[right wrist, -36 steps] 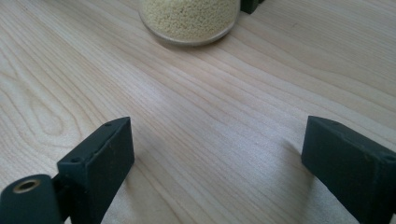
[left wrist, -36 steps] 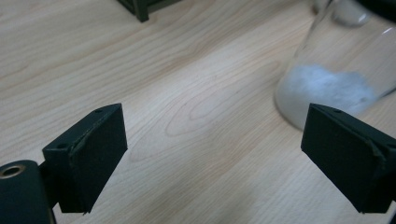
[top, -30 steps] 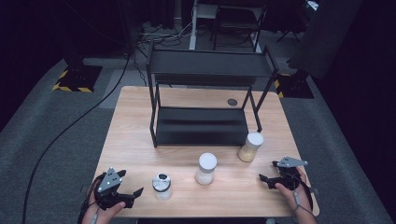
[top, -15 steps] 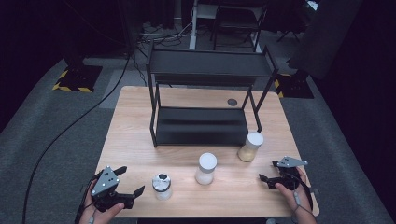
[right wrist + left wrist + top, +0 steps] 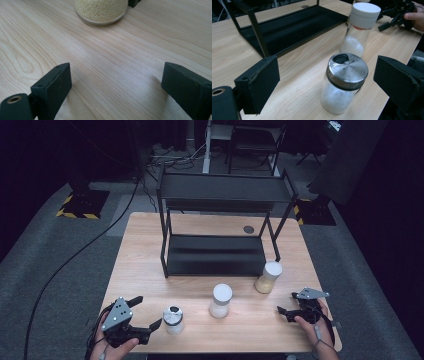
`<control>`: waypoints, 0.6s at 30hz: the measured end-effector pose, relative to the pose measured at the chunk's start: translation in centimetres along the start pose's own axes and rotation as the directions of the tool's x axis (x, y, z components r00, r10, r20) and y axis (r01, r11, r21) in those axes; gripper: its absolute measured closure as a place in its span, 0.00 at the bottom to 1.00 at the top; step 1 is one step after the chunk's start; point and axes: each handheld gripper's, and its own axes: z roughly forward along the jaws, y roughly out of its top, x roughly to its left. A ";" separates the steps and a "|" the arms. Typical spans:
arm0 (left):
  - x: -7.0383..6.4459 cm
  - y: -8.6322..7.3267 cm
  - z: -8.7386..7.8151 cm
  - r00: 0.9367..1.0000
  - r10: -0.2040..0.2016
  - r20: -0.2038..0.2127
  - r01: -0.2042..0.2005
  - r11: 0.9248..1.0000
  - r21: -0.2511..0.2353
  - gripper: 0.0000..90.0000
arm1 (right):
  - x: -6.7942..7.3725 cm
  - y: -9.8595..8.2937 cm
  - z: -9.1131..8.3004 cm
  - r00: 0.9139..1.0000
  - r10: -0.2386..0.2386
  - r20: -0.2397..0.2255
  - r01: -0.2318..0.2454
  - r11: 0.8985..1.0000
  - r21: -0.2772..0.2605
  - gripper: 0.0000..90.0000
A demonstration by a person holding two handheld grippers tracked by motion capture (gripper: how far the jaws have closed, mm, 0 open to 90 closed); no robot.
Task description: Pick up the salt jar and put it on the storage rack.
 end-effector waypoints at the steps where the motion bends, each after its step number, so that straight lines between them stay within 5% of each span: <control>1: 0.0 0.1 0.2 1.000 0.005 0.006 -0.005 1.000 0.001 0.07 | 0.0 0.0 0.0 1.000 0.000 0.000 0.000 1.000 0.000 0.10; 18: -0.8 1.6 3.2 0.994 0.057 0.090 -0.057 0.998 -0.001 0.07 | 0.0 0.0 0.0 1.000 0.000 0.000 0.000 1.000 0.000 0.10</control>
